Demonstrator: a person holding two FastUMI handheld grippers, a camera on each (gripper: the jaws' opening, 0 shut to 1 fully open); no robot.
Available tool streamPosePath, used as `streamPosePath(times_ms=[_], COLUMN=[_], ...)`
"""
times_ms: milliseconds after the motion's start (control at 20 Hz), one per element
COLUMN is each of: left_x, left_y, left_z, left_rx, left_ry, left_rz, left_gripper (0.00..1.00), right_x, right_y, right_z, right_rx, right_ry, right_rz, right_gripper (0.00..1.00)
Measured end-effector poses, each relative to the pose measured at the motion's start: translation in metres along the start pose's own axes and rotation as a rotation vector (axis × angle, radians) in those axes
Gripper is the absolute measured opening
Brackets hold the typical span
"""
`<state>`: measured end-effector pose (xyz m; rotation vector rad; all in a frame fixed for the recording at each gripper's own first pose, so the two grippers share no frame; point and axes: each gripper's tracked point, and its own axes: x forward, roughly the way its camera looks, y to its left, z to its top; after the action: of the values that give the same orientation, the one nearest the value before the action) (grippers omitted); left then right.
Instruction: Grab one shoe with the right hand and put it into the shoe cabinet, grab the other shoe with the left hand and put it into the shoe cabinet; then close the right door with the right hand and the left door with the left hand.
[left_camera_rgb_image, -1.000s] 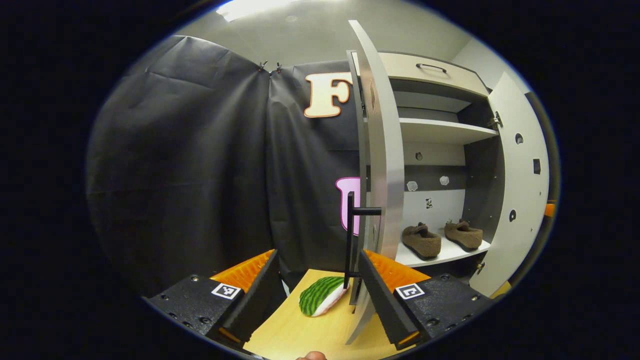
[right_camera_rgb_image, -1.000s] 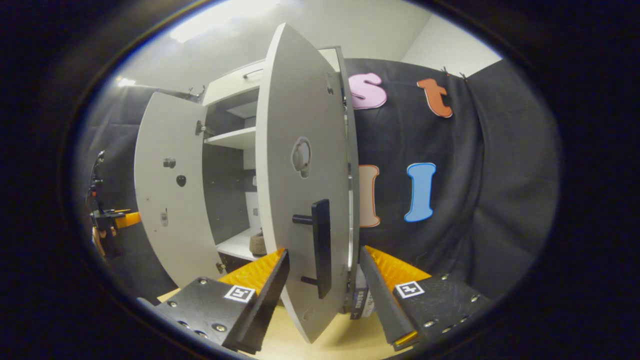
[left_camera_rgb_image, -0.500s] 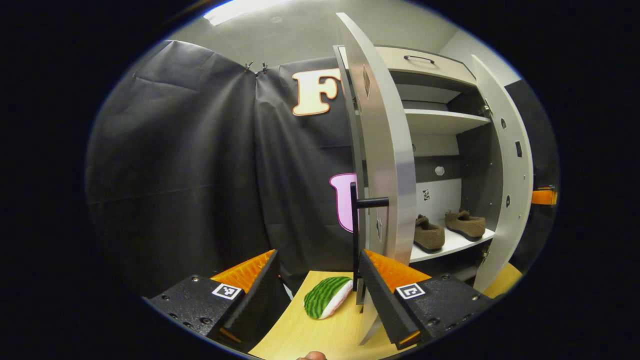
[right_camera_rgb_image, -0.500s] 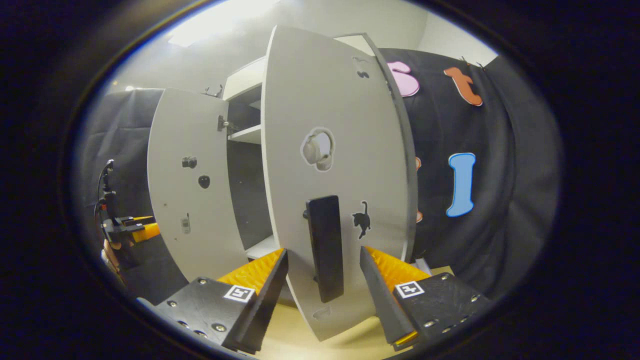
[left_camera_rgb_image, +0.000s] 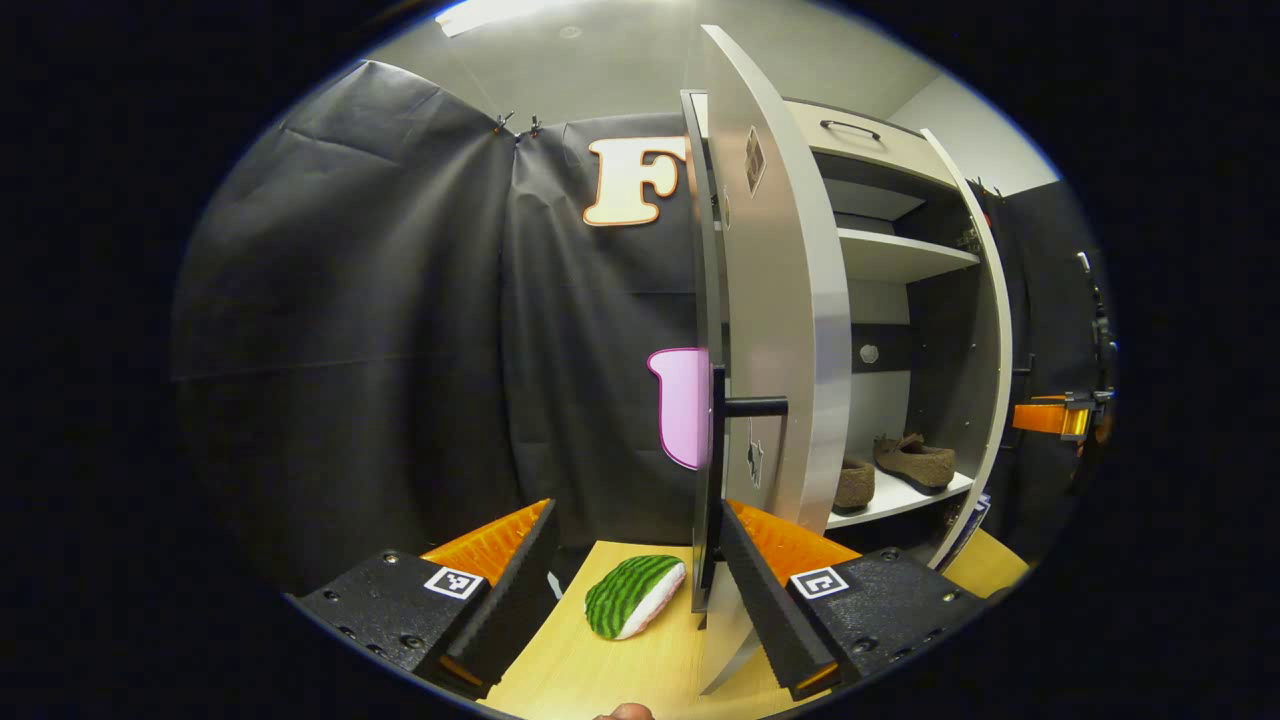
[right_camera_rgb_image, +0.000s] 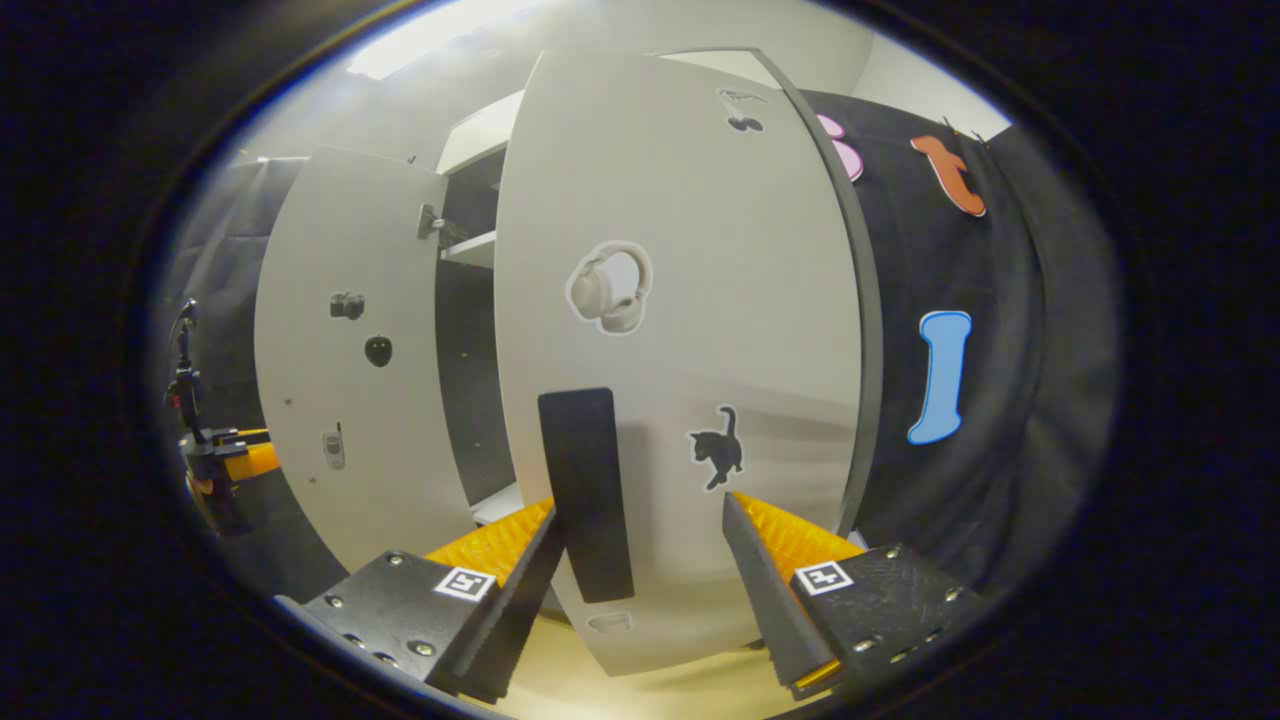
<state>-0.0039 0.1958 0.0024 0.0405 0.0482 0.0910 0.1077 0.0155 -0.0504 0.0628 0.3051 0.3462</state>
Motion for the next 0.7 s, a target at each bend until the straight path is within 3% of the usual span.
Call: streamPosePath(times_ms=[200, 350, 400, 450, 500, 650, 700], left_x=[0.001, 0.000, -0.001, 0.000, 0.000, 0.003, 0.003], left_y=[0.000, -0.001, -0.002, -0.002, -0.003, -0.003, -0.005], left_z=[0.001, 0.001, 0.003, 0.004, 0.003, 0.002, 0.003], left_rx=[-0.011, 0.010, 0.013, 0.004, -0.012, -0.027, -0.027], left_ry=[-0.003, -0.012, -0.018, -0.026, -0.029, -0.036, -0.039], left_rz=[-0.012, -0.023, -0.033, -0.037, -0.042, -0.071, -0.085], left_gripper=[0.96, 0.95, 0.92, 0.99, 0.89, 0.89, 0.94], right_x=[0.010, 0.012, 0.011, 0.011, 0.010, 0.008, 0.007], right_y=[0.004, 0.008, 0.011, 0.013, 0.014, 0.019, 0.021], right_z=[-0.001, 0.001, 0.002, 0.005, 0.008, 0.014, 0.014], right_rx=[0.024, 0.023, 0.029, 0.036, 0.042, 0.057, 0.060], right_ry=[0.003, -0.011, -0.018, -0.025, -0.035, -0.056, -0.057], right_rz=[0.000, -0.004, 0.003, 0.010, 0.015, 0.020, 0.022], right_gripper=[0.96, 0.93, 0.93, 0.93, 0.93, 0.96, 0.93])
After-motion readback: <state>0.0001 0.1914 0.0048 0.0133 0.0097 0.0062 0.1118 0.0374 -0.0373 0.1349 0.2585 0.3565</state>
